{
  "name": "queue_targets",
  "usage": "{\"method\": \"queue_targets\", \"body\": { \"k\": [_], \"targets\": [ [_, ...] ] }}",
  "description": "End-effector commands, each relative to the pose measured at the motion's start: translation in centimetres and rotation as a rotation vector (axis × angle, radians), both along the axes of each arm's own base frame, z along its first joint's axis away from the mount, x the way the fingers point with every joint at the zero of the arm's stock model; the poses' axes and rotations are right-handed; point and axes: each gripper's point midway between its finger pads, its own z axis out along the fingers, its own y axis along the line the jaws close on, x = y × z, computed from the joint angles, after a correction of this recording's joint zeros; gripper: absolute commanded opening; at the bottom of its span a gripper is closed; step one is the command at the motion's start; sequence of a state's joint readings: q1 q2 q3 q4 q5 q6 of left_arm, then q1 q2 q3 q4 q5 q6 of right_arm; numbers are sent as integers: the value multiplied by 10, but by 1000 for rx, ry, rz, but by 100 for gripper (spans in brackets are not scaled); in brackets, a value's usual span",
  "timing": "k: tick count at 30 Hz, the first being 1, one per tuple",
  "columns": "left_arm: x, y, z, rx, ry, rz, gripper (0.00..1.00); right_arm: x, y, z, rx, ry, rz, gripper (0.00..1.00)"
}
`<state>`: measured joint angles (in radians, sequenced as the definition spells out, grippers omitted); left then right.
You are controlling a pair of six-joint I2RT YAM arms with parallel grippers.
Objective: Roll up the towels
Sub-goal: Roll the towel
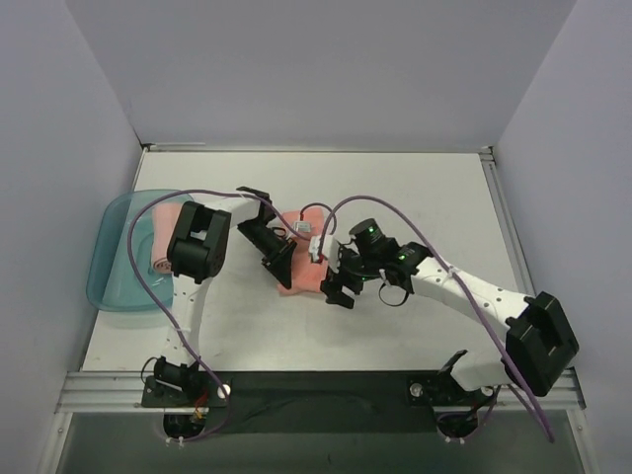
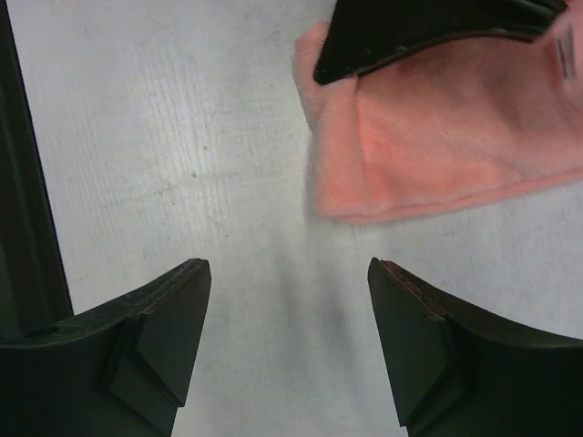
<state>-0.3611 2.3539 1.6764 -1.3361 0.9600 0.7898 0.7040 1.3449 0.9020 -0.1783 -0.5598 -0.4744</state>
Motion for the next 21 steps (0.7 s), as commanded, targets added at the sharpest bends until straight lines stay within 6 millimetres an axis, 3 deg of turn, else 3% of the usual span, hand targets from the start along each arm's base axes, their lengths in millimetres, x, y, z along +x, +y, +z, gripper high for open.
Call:
{"method": "queue_targets", "body": {
  "k": [1,5,12,15,19,21],
  "targets": [
    [-4,3,9,55,53,11,26,13,18,-13,-80,-170,79,71],
    [-2,2,10,60,56,25,29,23,39,-28,-110,-252,94,71],
    [-2,0,9,55,73,37,32,34,54,-64,-165,-258,141,68],
    [-2,1,8,54,81,43,33,31,55,-77,-179,-209,156,58],
    [-2,2,11,34,88,58,32,28,49,-85,-171,-93,140,19],
    [-8,3,15,15,94,65,34,27,45,-88,-173,-3,103,6]
  ]
}}
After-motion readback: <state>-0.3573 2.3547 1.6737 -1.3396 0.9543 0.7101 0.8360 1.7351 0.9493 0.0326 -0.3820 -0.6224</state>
